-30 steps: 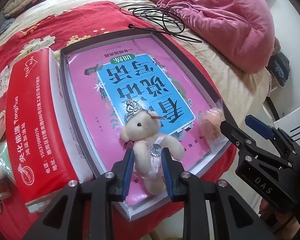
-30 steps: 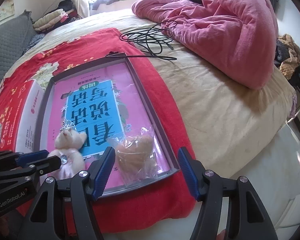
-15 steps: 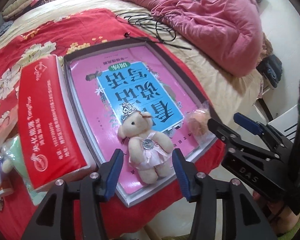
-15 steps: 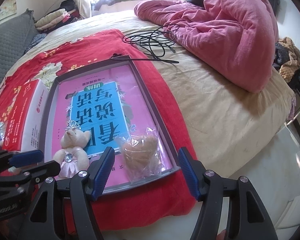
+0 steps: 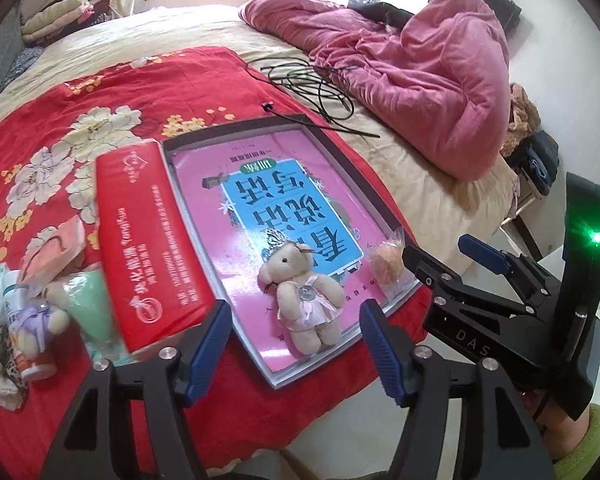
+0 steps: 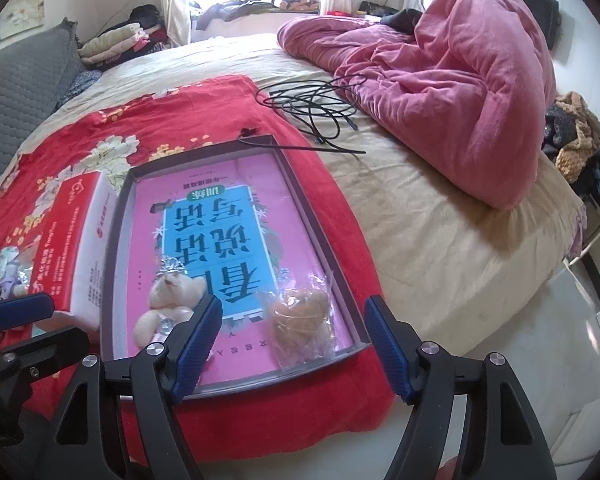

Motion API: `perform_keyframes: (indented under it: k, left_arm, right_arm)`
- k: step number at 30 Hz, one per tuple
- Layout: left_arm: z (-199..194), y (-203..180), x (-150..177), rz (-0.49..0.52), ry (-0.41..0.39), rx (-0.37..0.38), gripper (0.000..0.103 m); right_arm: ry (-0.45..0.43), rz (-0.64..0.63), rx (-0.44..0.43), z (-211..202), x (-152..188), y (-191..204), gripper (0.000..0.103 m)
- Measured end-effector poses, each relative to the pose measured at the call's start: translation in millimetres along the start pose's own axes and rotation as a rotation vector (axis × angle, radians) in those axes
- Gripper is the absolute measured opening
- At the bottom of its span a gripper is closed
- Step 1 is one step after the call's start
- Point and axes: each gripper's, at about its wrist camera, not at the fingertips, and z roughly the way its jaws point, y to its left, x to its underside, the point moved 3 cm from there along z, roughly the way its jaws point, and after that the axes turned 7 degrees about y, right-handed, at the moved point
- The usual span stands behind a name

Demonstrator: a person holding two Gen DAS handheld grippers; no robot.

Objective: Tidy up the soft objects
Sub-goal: 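Open the left gripper to drop the bunny onto the tray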

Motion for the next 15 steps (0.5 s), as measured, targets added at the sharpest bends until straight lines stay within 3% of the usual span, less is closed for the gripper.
perform_keyframes:
  k: [15]
  left_arm:
    - [-46,32,19,-0.055,-0.072,-0.033,0.078]
  right_arm:
    - [-0.054,-0.036,-0.011,-34,-3,35,0.076]
